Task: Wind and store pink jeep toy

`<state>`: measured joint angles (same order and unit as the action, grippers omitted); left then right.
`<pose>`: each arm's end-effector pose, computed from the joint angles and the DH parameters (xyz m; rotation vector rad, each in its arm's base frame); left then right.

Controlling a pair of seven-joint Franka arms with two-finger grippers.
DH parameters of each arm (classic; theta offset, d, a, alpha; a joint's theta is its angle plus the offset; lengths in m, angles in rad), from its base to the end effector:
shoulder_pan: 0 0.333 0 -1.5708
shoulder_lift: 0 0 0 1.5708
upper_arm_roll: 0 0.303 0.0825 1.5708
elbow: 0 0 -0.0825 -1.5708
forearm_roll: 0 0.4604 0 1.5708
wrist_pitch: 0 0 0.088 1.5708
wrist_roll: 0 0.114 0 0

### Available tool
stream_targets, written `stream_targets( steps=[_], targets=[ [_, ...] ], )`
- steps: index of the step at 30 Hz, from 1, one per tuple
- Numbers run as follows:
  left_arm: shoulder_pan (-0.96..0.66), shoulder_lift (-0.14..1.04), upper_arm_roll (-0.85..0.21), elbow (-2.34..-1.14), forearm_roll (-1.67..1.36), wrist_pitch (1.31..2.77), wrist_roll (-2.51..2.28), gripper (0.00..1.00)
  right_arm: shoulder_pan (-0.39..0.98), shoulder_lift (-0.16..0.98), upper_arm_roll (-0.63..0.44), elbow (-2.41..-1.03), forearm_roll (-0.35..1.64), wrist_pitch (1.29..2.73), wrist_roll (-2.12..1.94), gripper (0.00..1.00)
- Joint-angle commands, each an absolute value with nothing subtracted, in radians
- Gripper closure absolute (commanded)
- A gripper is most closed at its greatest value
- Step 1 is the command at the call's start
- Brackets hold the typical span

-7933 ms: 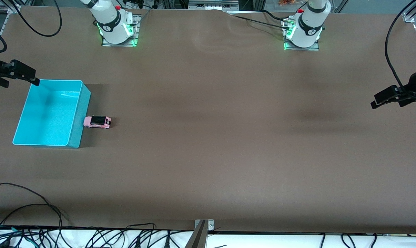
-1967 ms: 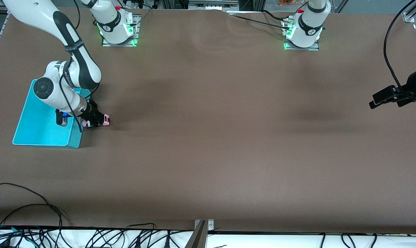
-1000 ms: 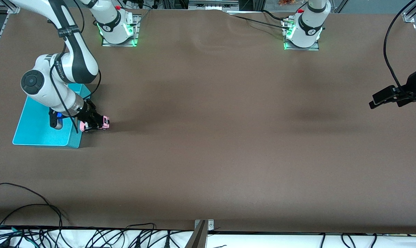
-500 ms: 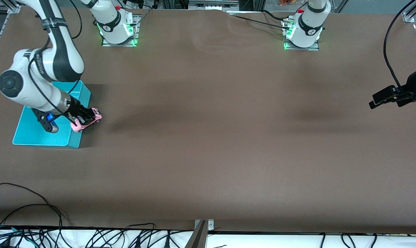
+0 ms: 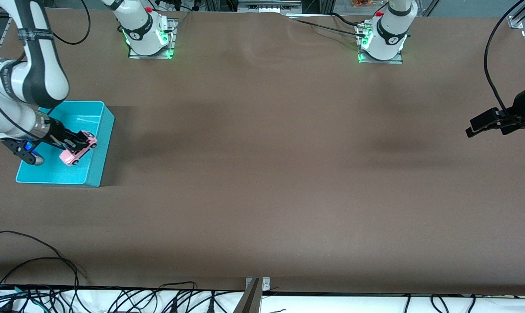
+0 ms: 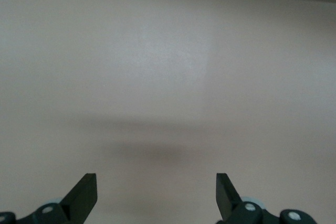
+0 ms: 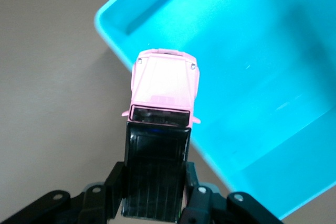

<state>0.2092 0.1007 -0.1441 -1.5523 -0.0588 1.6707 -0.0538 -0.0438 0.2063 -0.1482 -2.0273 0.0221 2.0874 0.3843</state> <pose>0.6667 0.0411 0.5591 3.0626 0.1918 0.0294 0.6158 -0.1184 0.2702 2.9748 -0.9002 -0.2210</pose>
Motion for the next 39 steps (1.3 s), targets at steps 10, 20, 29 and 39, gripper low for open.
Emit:
stream_targets(
  steps=[10,20,29,39],
  targets=[
    [0.216,0.08,-0.15,-1.575,-0.061,1.675,-0.049,0.0,-0.063,0.255,-0.275,-2.127,-0.089,2.164,0.072,1.0],
    [0.216,0.08,-0.15,-1.575,-0.061,1.677,-0.049,0.0,-0.081,0.288,-0.316,-2.171,-0.087,2.226,0.04,1.0],
    [0.215,0.08,-0.15,-1.575,-0.061,1.675,-0.049,0.0,-0.091,0.334,-0.316,-2.171,-0.084,2.235,0.051,1.0],
    [0.215,0.08,-0.15,-1.577,-0.06,1.675,-0.051,0.0,-0.089,0.373,-0.31,-2.166,-0.077,2.255,0.052,0.71]
  ],
)
